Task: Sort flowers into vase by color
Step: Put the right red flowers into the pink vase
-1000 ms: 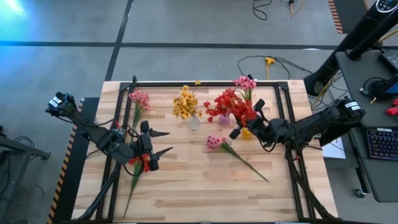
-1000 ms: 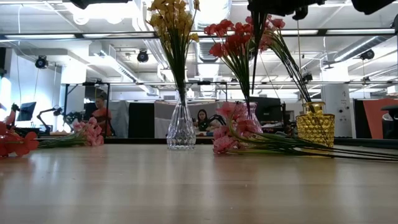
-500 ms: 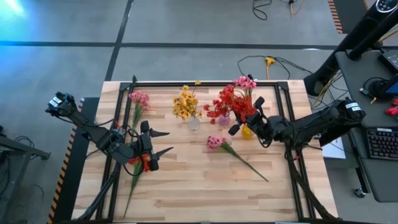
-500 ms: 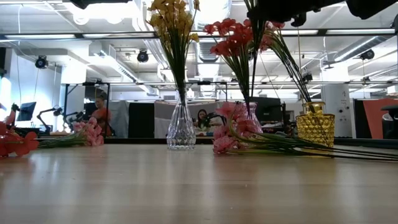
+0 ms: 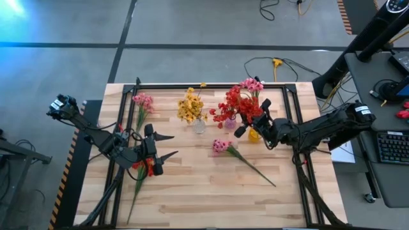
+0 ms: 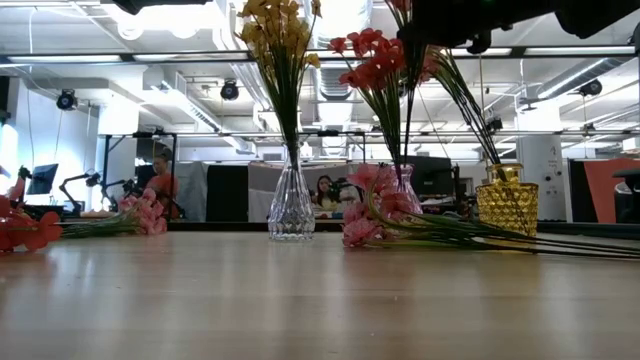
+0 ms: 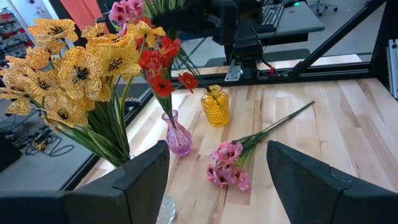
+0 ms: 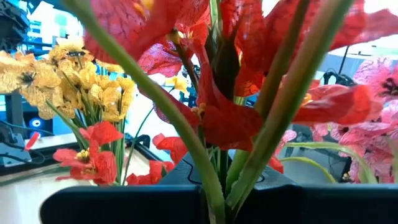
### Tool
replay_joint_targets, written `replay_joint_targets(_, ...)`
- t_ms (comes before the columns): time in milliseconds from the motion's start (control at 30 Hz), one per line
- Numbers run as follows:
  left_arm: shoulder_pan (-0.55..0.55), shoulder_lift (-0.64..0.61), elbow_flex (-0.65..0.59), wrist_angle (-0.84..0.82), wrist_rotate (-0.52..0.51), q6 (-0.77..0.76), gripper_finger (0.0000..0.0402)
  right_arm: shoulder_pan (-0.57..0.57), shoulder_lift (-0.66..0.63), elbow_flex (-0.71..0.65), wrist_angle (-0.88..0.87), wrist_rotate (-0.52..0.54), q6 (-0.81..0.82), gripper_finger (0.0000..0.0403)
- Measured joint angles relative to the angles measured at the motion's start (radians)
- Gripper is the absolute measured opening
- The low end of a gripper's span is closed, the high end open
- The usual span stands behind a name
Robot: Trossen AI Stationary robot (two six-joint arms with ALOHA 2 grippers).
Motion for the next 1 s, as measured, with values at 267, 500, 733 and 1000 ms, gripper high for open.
replay_joint_targets(267,0.0,0.0,0.0,0.0,0.0,0.0,0.0251,0.0,0.0,-0.002,-0.009,0.004,0.023,0.0013)
replay_joint_targets(500,0.0,0.0,0.0,0.0,0.0,0.0,0.0251,0.0,0.0,-0.002,-0.038,0.005,0.051,0.0013)
replay_joint_targets(733,0.0,0.0,0.0,0.0,0.0,0.0,0.0251,0.0,0.0,-0.002,-0.05,0.006,0.079,0.0013)
replay_joint_targets(1000,0.0,0.0,0.0,0.0,0.0,0.0,0.0251,0.0,0.0,-0.002,-0.062,0.007,0.091,0.0017)
